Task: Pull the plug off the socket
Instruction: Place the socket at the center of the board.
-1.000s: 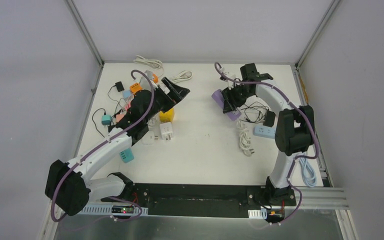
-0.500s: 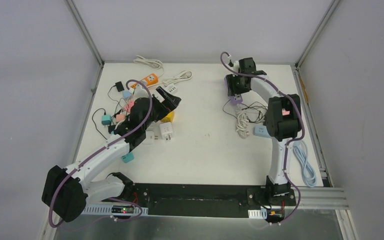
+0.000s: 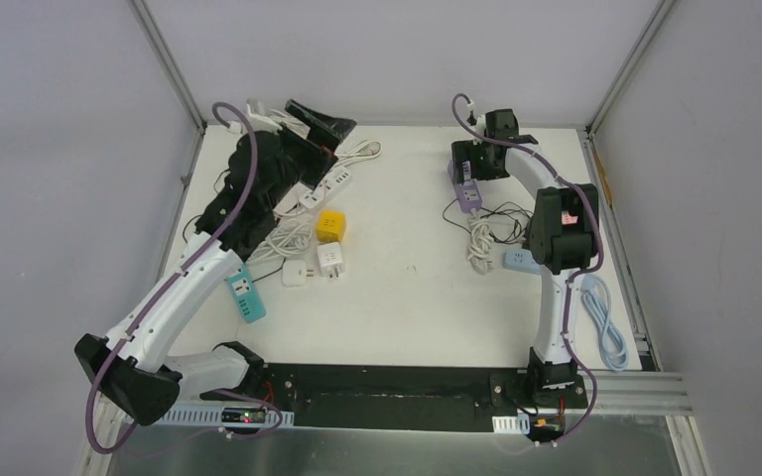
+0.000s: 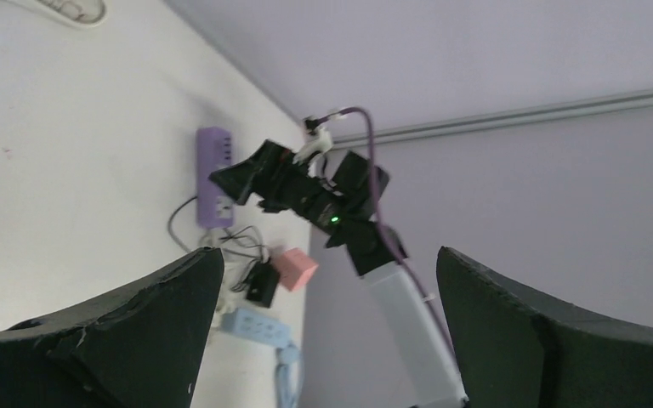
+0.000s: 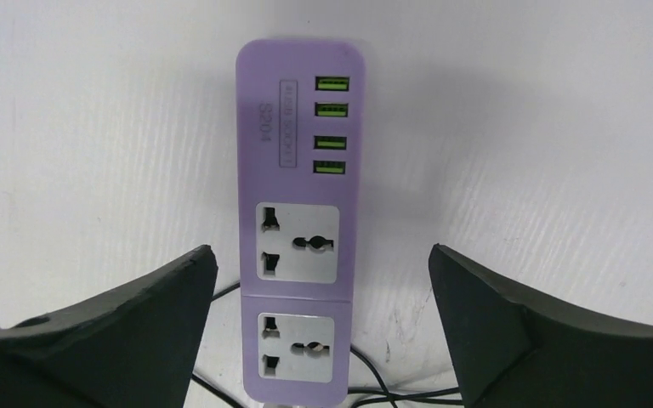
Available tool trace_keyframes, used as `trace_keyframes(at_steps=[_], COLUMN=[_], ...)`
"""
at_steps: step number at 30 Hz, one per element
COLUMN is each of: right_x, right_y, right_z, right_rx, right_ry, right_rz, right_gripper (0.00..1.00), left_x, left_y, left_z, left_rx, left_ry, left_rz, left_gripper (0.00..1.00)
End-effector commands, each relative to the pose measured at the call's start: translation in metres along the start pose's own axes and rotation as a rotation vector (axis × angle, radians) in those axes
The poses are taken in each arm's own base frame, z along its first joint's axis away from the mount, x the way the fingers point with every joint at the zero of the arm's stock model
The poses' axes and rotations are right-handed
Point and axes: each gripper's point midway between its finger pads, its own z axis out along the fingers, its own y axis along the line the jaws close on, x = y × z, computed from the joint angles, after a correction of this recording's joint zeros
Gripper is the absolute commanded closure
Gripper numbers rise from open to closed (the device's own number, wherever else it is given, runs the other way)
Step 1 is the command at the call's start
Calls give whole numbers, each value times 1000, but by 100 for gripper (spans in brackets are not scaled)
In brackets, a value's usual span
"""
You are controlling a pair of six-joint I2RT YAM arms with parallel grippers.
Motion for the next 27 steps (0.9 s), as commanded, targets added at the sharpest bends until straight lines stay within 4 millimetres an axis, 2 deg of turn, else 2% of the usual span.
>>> trace_keyframes(at_steps=[1, 2, 6, 9, 12, 20, 27], right_x=[-40, -42, -42, -35, -25, 0, 7], right_y=[0, -1, -3, -4, -5, 0, -7], right_z=[-49, -59, -98, -125, -143, -166, -174], right_rx=[-31, -35, -76, -92, -104, -107, -113], right_ry=[-99, -108, -118, -122, -140, -146, -155], right_rz=[-27, -38, -74, -86, -78, -93, -54], right_gripper=[0, 0, 0, 0, 0, 0, 0], left_x=[-52, -62, -103, -126, -140, -163, -167], left_y=[-43, -50, -100, -132, -154, -173, -186], left_z=[-7, -6, -4, -7, -13, -21, -25], left_rx=[-27, -34, 45, 124, 184, 223, 258], left_ry=[-49, -64, -110, -132, -142, -185, -179], left_rz=[-145, -172, -257, -312, -356, -421, -412], left_gripper=[1, 1, 1, 1, 1, 1, 1])
